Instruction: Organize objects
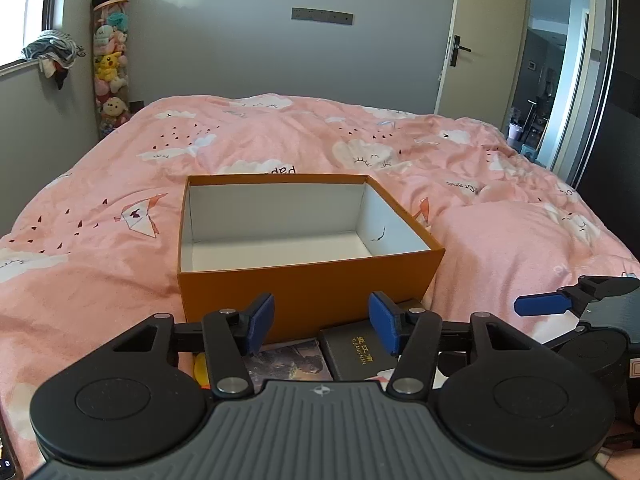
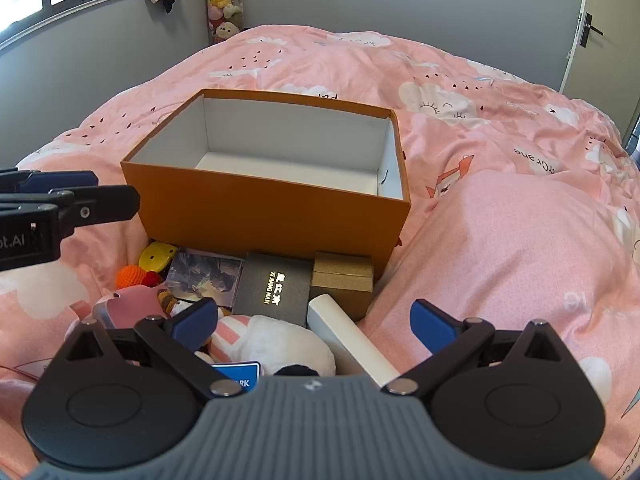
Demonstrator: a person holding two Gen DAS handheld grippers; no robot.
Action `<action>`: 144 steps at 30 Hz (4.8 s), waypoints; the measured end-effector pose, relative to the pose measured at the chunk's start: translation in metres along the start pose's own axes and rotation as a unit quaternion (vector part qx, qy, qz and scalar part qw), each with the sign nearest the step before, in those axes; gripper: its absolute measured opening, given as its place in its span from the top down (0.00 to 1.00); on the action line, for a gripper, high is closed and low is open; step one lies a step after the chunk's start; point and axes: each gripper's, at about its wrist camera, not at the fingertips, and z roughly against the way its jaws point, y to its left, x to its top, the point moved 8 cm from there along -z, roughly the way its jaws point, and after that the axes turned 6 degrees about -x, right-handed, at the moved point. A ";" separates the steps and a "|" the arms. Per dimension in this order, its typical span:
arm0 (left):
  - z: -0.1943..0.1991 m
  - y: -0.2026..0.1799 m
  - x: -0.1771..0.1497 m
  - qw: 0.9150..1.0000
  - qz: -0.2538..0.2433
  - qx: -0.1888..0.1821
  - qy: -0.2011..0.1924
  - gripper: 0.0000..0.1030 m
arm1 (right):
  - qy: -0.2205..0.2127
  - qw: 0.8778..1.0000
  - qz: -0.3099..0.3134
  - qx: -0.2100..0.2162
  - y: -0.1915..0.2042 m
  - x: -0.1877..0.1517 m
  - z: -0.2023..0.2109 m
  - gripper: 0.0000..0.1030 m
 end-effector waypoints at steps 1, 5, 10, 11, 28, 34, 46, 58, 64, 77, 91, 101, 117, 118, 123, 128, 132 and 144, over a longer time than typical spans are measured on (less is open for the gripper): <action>0.000 0.000 0.000 1.000 0.000 0.001 0.000 0.38 | 0.000 1.000 0.000 0.000 0.000 0.000 0.000 0.01; 0.000 0.002 0.000 1.000 0.001 0.004 0.000 0.38 | 0.000 1.000 0.000 0.000 0.000 0.000 0.000 0.01; -0.001 0.002 0.000 1.000 0.000 0.006 0.001 0.38 | 0.000 1.000 0.000 -0.001 0.001 0.000 0.000 0.01; -0.001 0.002 -0.001 1.000 0.000 0.006 0.001 0.38 | 0.000 1.000 0.000 -0.001 0.001 0.000 0.000 0.01; -0.003 0.002 -0.003 1.000 -0.001 0.011 0.005 0.38 | 0.000 1.000 0.002 -0.001 0.001 0.000 0.000 0.01; -0.003 0.002 -0.005 1.000 -0.001 0.012 0.007 0.38 | 0.000 1.000 0.003 -0.001 0.001 -0.002 -0.002 0.01; -0.007 0.002 -0.007 1.000 0.004 -0.001 0.019 0.38 | 0.004 1.000 0.000 -0.001 0.000 -0.003 -0.003 0.01; -0.034 -0.010 -0.011 0.993 -0.014 -0.076 0.086 0.60 | 0.064 0.997 -0.017 0.025 -0.018 -0.006 -0.024 0.42; -0.059 -0.030 -0.020 0.983 -0.049 -0.116 0.130 0.64 | 0.141 0.988 0.019 0.055 -0.032 -0.017 -0.051 0.66; -0.107 -0.054 -0.033 0.963 -0.082 -0.144 0.210 0.64 | 0.236 0.961 0.105 0.100 -0.049 -0.029 -0.093 0.68; -0.137 -0.059 -0.025 0.964 -0.061 -0.124 0.227 0.50 | 0.222 0.961 0.122 0.111 -0.057 -0.026 -0.074 0.70; -0.172 -0.068 -0.027 0.964 -0.024 -0.091 0.250 0.39 | 0.177 0.983 -0.004 0.050 -0.123 0.004 -0.050 0.72; -0.212 -0.067 -0.034 0.963 0.112 0.013 0.246 0.34 | 0.176 0.978 -0.026 0.106 -0.131 -0.009 -0.084 0.72; -0.214 -0.069 -0.034 0.963 0.111 0.018 0.246 0.32 | 0.176 0.978 -0.028 0.109 -0.131 -0.010 -0.087 0.72; -0.222 -0.075 -0.034 0.961 0.113 0.039 0.249 0.27 | 0.182 0.976 -0.030 0.119 -0.127 -0.012 -0.093 0.71; -0.230 -0.077 -0.039 0.962 0.102 0.049 0.249 0.24 | 0.183 0.975 -0.033 0.122 -0.126 -0.011 -0.096 0.71; -0.226 -0.074 -0.040 0.963 0.113 0.036 0.241 0.28 | 0.182 0.975 -0.035 0.121 -0.127 -0.011 -0.097 0.71; -0.179 -0.074 -0.014 0.976 0.096 -0.038 0.191 0.29 | 0.162 0.980 -0.048 0.106 -0.130 0.002 -0.075 0.72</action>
